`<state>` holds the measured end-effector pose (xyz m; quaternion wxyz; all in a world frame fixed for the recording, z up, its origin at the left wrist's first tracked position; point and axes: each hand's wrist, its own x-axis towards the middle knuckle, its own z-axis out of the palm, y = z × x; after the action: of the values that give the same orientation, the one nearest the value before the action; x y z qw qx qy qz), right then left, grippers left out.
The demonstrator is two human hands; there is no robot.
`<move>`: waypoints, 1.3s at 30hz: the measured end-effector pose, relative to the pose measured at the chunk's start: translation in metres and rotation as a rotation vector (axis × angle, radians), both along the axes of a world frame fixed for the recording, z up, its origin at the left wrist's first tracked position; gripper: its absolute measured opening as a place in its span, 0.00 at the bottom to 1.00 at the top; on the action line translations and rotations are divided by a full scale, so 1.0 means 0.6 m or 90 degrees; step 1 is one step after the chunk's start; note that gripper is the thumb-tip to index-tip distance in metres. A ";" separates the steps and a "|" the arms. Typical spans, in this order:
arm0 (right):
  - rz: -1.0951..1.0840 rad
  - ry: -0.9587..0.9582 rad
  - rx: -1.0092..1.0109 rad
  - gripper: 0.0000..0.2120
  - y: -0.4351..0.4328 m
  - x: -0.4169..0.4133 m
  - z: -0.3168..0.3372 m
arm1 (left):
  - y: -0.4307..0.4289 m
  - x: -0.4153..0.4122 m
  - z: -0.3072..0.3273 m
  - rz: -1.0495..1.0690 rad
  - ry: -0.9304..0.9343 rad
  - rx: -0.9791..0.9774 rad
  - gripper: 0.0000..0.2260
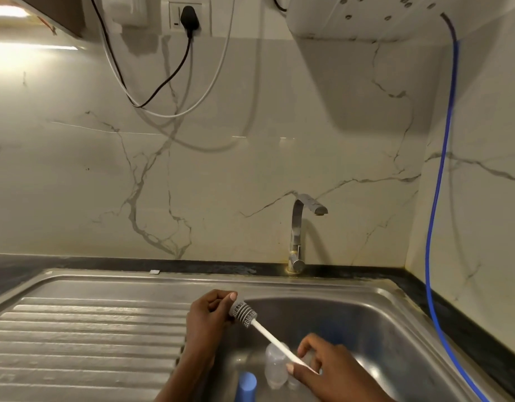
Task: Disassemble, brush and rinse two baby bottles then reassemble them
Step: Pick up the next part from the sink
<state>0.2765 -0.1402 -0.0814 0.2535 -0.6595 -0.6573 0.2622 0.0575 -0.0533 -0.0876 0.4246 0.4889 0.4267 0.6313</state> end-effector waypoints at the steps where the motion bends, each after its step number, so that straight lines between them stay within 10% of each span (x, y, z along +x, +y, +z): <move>1: -0.019 -0.060 0.046 0.21 -0.003 0.001 -0.001 | 0.001 -0.003 -0.002 0.019 -0.002 0.000 0.05; 9: -0.029 -0.363 0.208 0.12 -0.016 -0.014 0.026 | 0.002 -0.018 0.000 -0.040 -0.051 -0.033 0.07; 16: 0.086 0.253 -0.180 0.19 -0.016 -0.009 0.033 | -0.005 -0.014 0.005 -0.092 -0.013 -0.026 0.07; 22: 0.005 -0.118 0.135 0.21 0.000 -0.004 -0.004 | 0.014 -0.027 -0.012 0.130 0.080 0.005 0.05; 31: -0.030 -0.319 0.322 0.12 -0.011 0.003 0.005 | 0.007 -0.023 -0.002 0.124 0.049 0.000 0.04; 36: 0.080 0.226 -0.137 0.19 -0.014 0.010 0.013 | -0.006 -0.017 0.013 0.006 -0.022 0.030 0.06; 39: 0.080 0.227 -0.146 0.24 -0.017 0.011 0.009 | -0.004 -0.005 0.008 0.037 -0.016 0.029 0.06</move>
<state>0.2831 -0.1506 -0.0758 0.2725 -0.5852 -0.6075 0.4629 0.0548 -0.0557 -0.0830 0.4001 0.4778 0.4214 0.6589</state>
